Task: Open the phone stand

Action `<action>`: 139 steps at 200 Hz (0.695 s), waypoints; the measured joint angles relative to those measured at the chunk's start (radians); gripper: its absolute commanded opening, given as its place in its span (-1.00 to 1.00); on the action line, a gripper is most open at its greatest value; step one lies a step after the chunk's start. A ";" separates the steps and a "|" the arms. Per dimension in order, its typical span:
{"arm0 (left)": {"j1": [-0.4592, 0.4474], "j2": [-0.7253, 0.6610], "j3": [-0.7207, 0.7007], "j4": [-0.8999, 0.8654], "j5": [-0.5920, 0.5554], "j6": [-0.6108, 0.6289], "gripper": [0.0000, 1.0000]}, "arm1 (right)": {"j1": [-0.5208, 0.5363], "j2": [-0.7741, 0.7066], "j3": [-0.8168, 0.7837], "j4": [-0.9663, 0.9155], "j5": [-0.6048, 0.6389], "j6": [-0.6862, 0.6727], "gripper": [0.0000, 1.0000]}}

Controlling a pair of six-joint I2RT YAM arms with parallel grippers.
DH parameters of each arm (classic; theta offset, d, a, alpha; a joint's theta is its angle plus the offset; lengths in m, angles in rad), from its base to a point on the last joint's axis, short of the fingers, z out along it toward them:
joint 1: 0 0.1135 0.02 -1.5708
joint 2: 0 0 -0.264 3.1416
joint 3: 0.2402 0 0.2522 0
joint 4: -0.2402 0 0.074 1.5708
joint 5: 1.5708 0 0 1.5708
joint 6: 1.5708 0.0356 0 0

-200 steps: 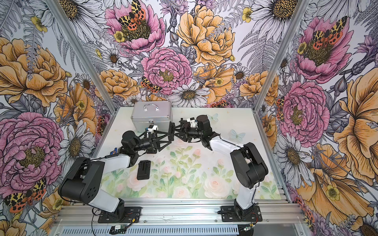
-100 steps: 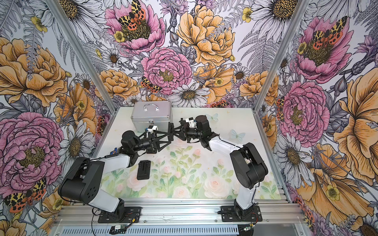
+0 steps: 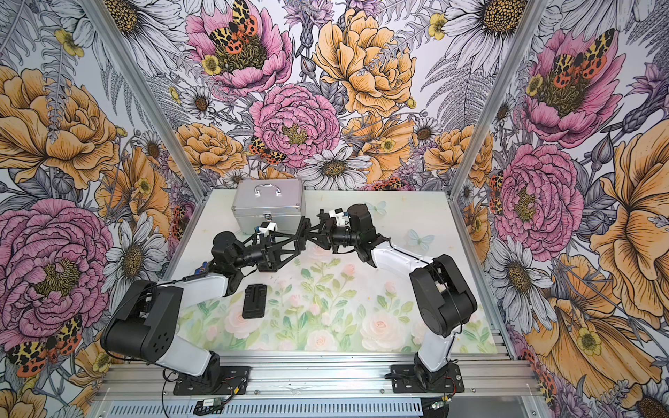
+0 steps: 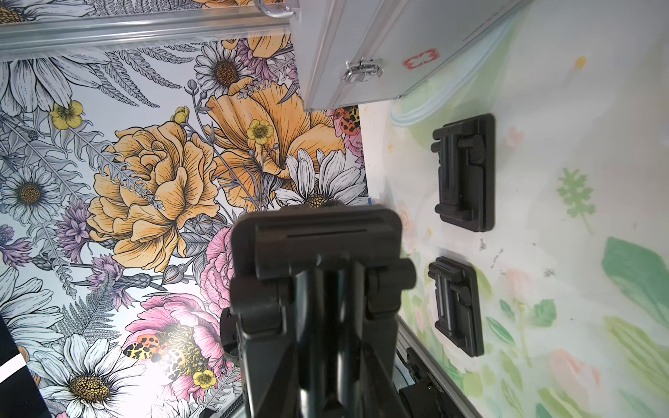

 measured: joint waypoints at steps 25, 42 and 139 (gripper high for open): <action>0.009 -0.008 -0.011 0.001 0.000 0.010 0.00 | -0.014 -0.018 -0.010 -0.026 -0.031 0.000 -1.00; 0.026 -0.015 -0.022 -0.010 0.003 0.011 0.00 | -0.037 -0.030 -0.014 -0.031 -0.027 -0.004 -1.00; 0.039 -0.058 -0.026 -0.022 0.008 0.029 -0.01 | -0.001 -0.034 -0.005 -0.048 -0.032 -0.019 0.02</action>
